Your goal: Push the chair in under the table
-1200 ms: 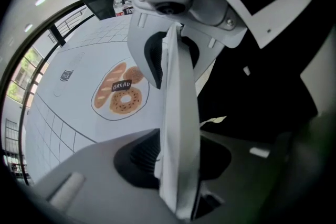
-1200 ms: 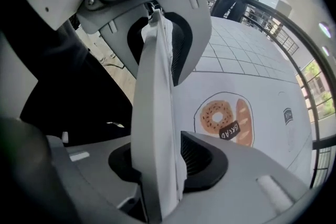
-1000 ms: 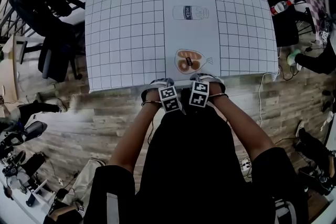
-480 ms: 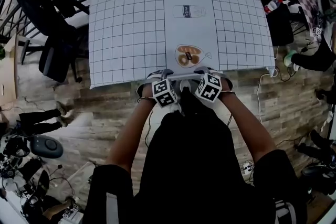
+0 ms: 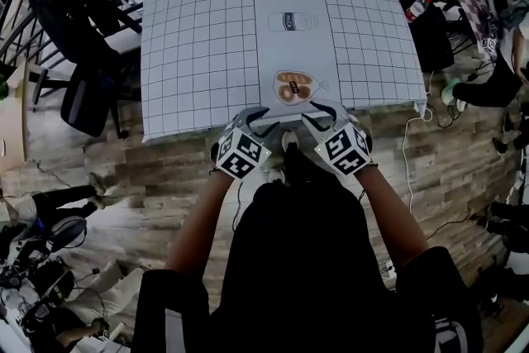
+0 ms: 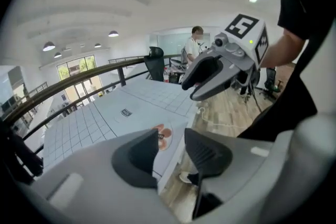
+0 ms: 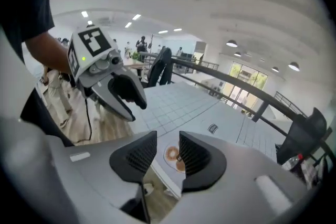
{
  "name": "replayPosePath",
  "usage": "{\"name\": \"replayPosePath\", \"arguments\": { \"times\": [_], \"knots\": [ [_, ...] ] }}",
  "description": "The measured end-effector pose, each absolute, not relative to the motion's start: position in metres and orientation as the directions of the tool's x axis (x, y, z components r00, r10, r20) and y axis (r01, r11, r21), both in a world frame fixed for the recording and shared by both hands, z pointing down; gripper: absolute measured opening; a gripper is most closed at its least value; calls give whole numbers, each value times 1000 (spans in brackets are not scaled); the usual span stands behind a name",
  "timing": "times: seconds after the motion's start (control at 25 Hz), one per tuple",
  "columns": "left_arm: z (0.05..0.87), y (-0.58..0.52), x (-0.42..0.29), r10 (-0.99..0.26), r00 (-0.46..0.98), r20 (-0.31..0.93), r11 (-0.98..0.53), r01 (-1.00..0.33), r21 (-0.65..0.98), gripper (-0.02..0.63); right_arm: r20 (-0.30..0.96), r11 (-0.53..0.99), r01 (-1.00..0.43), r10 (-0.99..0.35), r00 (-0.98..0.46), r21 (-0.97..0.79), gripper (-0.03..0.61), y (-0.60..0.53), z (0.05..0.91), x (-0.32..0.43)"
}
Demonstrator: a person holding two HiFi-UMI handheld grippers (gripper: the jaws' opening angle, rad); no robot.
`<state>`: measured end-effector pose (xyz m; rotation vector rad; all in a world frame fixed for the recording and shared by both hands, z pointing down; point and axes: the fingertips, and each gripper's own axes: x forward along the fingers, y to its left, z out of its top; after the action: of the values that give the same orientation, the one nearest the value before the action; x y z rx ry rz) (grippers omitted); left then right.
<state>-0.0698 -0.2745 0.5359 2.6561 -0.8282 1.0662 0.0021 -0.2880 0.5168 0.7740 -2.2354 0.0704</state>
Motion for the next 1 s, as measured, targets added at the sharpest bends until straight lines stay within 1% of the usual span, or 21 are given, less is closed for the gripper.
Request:
{"name": "replayPosePath", "arguments": {
  "times": [0.08, 0.16, 0.32, 0.36, 0.48, 0.64, 0.76, 0.88, 1.0],
  "knots": [
    [509, -271, -72, -479, 628, 613, -809, -588, -29, 154, 602, 763, -637, -561, -568, 110, 111, -289, 488, 4],
    [480, -267, -74, -531, 664, 527, -780, -626, 3, 124, 525, 705, -707, -621, -582, 50, 79, -291, 460, 9],
    [428, -255, -83, -613, 712, 343, -731, -676, 95, 21, 401, 632, -771, -728, -556, 78, 30, -282, 417, 13],
    [418, -252, -85, -632, 710, 310, -718, -687, 110, 11, 368, 618, -783, -746, -555, 70, -1, -277, 408, 13],
    [398, -243, -93, -696, 671, 258, -672, -734, 98, 11, 294, 582, -813, -773, -562, -22, -2, -260, 389, 10],
    [382, -230, -106, -774, 602, 196, -597, -797, 91, 11, 282, 538, -826, -776, -564, -169, -2, -244, 388, 4],
    [376, -215, -111, -794, 582, 179, -567, -814, 130, 11, 251, 514, -843, -805, -538, -159, -2, -233, 385, -2],
    [358, -202, -113, -807, 574, 138, -564, -818, 109, 11, 205, 507, -848, -823, -530, -157, -2, -224, 375, -12],
    [341, -197, -118, -823, 558, 105, -545, -828, 131, 11, 181, 481, -865, -847, -500, -141, -3, -223, 364, -16]
  ]
}}
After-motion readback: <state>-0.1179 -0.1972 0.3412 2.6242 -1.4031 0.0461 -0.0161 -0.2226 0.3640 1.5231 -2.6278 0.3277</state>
